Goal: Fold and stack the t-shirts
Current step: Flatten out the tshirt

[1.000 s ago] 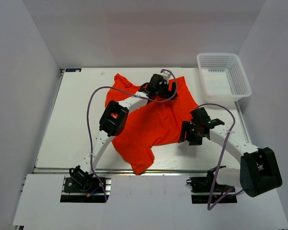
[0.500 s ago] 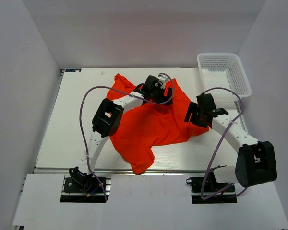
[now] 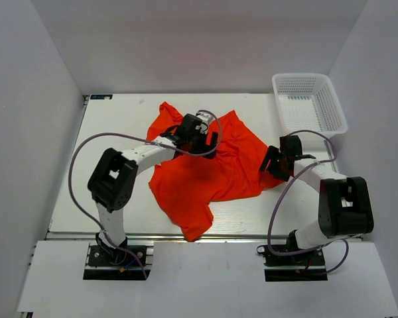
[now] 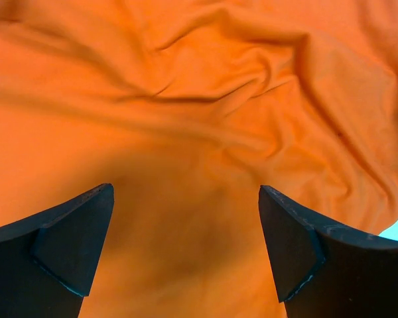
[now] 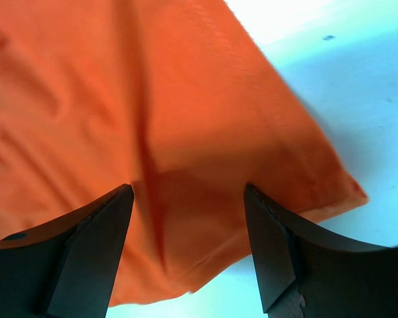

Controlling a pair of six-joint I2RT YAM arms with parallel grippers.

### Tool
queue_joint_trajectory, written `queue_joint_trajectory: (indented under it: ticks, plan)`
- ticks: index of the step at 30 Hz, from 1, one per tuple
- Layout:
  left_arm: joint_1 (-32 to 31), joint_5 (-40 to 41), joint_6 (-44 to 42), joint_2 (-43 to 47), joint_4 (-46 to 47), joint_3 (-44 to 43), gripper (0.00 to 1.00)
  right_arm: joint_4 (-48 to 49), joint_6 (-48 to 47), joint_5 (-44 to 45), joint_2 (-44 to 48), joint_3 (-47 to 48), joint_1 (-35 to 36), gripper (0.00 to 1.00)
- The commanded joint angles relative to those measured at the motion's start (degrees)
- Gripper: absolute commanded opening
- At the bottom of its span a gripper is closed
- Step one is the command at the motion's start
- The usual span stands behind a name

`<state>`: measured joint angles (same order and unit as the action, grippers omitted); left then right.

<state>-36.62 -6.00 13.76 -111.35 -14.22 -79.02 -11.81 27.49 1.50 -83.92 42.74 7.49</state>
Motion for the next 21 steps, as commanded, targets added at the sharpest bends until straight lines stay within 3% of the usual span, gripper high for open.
queue_joint_trajectory:
  ticks: [1, 4, 11, 17, 21]
  plan:
    - [0.5, 5.8, 1.0, 8.0, 0.5, 5.1, 1.0, 2.3, -0.1, -1.0, -2.0, 0.0, -1.7, 0.74]
    - [0.5, 10.2, 4.0, 7.8, -2.1, 8.8, 1.0, 1.6, 0.7, -1.0, -1.9, -1.3, -3.3, 0.75]
    - [2.8, 7.7, 10.1, 3.2, -3.8, 15.9, 1.0, 1.5, 0.9, 0.6, 1.0, -5.2, -6.8, 0.77]
    - [6.8, 8.2, 13.7, 5.7, -4.6, 24.6, 1.0, 0.9, 1.6, 1.2, 2.4, -7.5, -10.9, 0.78]
    - [8.2, 7.1, 13.7, 7.5, -4.1, 28.8, 1.0, 1.0, 1.1, -3.8, 4.5, -9.1, -12.6, 0.78]
